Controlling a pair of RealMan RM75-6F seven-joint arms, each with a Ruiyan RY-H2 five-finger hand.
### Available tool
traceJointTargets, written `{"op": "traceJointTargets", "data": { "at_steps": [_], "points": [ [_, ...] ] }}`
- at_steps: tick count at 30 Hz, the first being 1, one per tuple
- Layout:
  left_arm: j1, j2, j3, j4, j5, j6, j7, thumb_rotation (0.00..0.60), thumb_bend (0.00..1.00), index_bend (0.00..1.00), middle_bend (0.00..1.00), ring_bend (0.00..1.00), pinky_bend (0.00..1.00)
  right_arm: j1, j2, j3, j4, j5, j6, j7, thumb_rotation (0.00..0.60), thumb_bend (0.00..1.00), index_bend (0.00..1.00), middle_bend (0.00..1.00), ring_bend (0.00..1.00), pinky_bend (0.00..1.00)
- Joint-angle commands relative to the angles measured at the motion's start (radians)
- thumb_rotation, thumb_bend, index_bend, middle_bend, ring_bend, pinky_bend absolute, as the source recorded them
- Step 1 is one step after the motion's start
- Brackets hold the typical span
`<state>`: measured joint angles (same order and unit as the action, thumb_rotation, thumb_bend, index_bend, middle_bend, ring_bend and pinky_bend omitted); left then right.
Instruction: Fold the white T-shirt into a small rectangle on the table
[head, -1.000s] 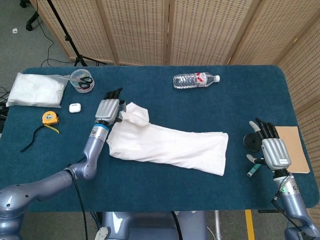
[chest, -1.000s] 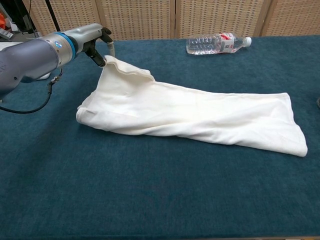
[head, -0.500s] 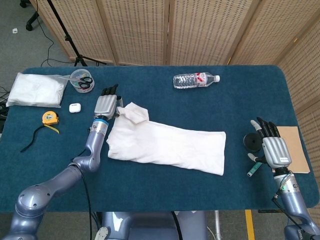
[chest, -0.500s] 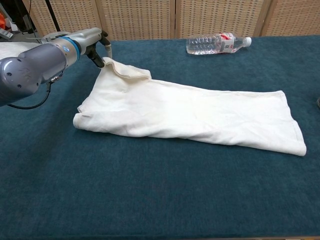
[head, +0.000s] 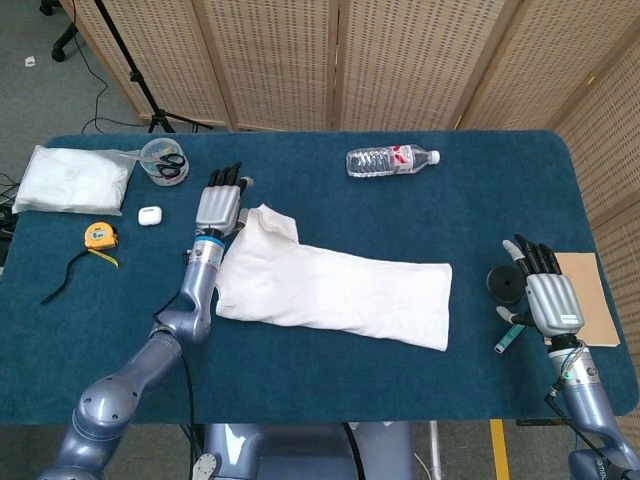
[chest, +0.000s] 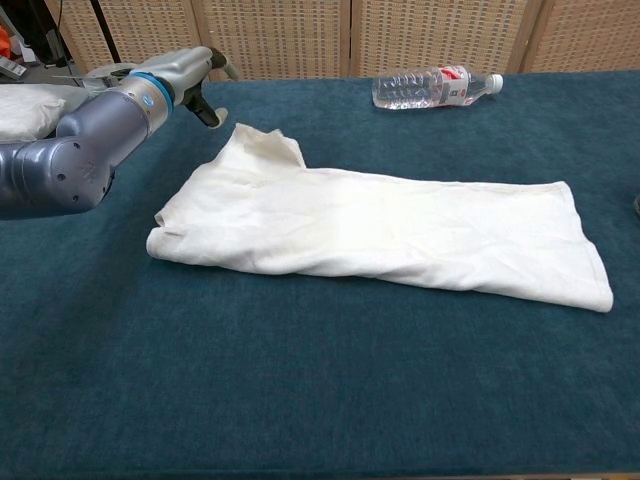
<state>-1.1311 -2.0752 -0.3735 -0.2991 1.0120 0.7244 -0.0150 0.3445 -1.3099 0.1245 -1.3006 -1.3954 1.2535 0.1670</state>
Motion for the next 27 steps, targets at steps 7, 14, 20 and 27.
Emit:
{"op": "traceJointTargets", "data": {
  "at_steps": [7,14,20,27],
  "points": [
    [0.018,0.025,0.020,-0.011,0.071,0.041,-0.086,0.600,0.39,0.00,0.00,0.00,0.00,-0.002,0.004,0.002,-0.008,0.002,-0.005,-0.005,0.600,0.00,0.00,0.00,0.00,0.00],
    [0.128,0.164,0.121,-0.223,0.207,0.141,-0.206,0.600,0.30,0.00,0.00,0.00,0.00,-0.005,0.011,0.004,-0.020,-0.002,-0.002,-0.008,0.600,0.00,0.00,0.00,0.00,0.00],
    [0.240,0.398,0.224,-0.569,0.315,0.187,-0.266,0.600,0.30,0.00,0.00,0.00,0.00,-0.008,0.017,0.006,-0.031,-0.007,0.004,-0.007,0.600,0.00,0.00,0.00,0.00,0.00],
    [0.318,0.612,0.338,-0.832,0.432,0.219,-0.278,0.600,0.34,0.01,0.00,0.00,0.00,-0.010,0.021,0.004,-0.043,-0.014,0.009,-0.010,0.600,0.00,0.00,0.00,0.00,0.00]
  ]
}}
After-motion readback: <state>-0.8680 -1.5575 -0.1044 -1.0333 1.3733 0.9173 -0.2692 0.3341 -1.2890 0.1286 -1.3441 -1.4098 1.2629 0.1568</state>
